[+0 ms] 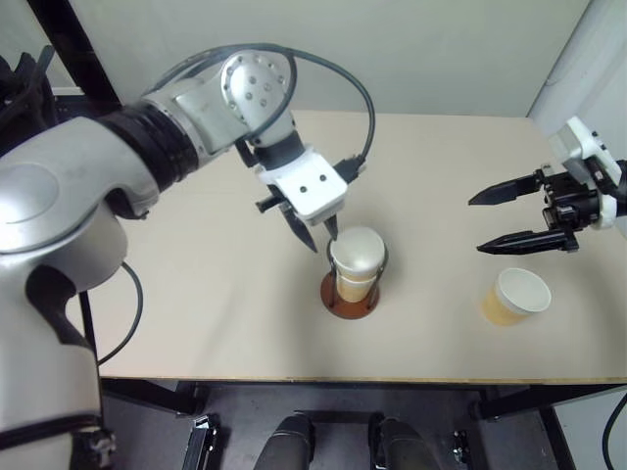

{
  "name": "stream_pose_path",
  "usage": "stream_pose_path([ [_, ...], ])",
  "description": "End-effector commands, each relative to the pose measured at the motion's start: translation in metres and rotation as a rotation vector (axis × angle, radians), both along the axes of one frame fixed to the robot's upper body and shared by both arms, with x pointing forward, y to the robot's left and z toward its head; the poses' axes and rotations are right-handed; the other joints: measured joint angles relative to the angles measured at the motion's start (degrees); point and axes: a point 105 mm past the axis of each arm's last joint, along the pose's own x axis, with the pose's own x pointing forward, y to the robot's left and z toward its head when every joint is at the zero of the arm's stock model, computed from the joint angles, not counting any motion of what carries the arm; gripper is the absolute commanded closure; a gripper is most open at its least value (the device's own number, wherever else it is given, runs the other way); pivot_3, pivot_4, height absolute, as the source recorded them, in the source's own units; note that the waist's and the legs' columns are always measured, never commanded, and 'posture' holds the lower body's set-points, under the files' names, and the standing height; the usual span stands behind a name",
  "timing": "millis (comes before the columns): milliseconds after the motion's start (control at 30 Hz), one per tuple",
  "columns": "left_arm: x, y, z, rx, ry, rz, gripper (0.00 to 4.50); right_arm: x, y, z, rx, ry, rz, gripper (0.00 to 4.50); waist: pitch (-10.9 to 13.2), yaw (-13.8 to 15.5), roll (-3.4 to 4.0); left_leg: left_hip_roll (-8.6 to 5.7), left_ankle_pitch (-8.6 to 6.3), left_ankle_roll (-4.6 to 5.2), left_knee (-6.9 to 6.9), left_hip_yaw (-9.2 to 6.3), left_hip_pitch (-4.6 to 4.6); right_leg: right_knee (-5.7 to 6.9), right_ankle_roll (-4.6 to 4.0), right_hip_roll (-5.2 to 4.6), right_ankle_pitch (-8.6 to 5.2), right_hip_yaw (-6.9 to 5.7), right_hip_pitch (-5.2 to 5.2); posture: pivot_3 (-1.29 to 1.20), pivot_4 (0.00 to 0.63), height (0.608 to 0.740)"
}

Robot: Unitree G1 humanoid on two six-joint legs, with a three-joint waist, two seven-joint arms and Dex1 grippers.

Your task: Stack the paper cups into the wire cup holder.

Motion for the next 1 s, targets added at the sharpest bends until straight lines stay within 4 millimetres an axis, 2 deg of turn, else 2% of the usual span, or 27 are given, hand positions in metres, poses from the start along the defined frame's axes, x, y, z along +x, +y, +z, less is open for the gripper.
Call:
stream_pose_path([
  [33,-0.002,-0.002,0.016,0.004,-0.042,-0.027,1.44,-0.005,-0.002,0.009,-0.016,-0.04,0.007,0.24,0.0,0.0,0.0,0.0,0.0,0.0,0.0,0.0,0.0,0.0,0.0,0.0,0.0,0.0,0.0,0.0,0.15,0.74],
  [167,-0.002,-0.005,0.016,-0.002,-0.045,-0.036,0.03,-0.005,-0.002,0.009,-0.018,-0.039,0.007,0.24,0.0,0.0,0.0,0.0,-0.03,0.0,0.0,0.0,0.0,-0.02,0.0,0.0,0.0,0.0,0.01,0.0,0.15,0.74],
  [300,0.001,-0.013,0.024,-0.062,-0.049,-0.021,0.03,-0.004,-0.004,0.009,-0.021,-0.042,0.0,0.24,0.0,0.03,0.0,0.0,-0.04,0.0,0.0,0.0,0.0,-0.02,0.01,0.0,0.0,0.0,0.01,0.0,0.15,0.74],
  [400,0.004,-0.036,0.048,-0.279,0.022,0.052,0.03,-0.003,-0.006,0.009,-0.026,-0.047,-0.007,0.24,0.0,0.3,-0.01,-0.02,-0.03,0.01,0.02,-0.03,-0.04,-0.04,0.01,-0.01,0.0,-0.01,0.03,0.0,0.15,0.74],
  [467,0.009,-0.039,0.06,-0.385,0.045,0.093,0.03,-0.003,-0.006,0.008,-0.026,-0.046,-0.008,0.24,0.0,0.35,0.0,-0.04,-0.04,0.03,0.03,-0.01,-0.04,-0.07,0.01,-0.02,0.0,-0.01,0.06,0.0,0.15,0.74],
  [700,0.019,-0.008,0.072,-0.585,0.198,0.286,0.03,-0.002,-0.014,-0.004,-0.077,-0.032,-0.038,0.24,0.04,-0.15,0.28,0.11,-0.08,-0.04,-0.25,0.26,0.19,-0.07,0.13,0.03,-0.11,0.01,0.05,0.0,0.15,0.74],
  [1000,0.022,0.005,0.067,-0.685,0.369,0.413,0.03,0.005,-0.034,-0.016,-0.181,-0.054,-0.083,0.24,0.07,0.42,0.34,-0.16,0.02,-0.05,-0.19,0.03,0.07,-0.11,0.11,-0.03,-0.17,0.05,0.06,0.0,0.15,0.74],
])
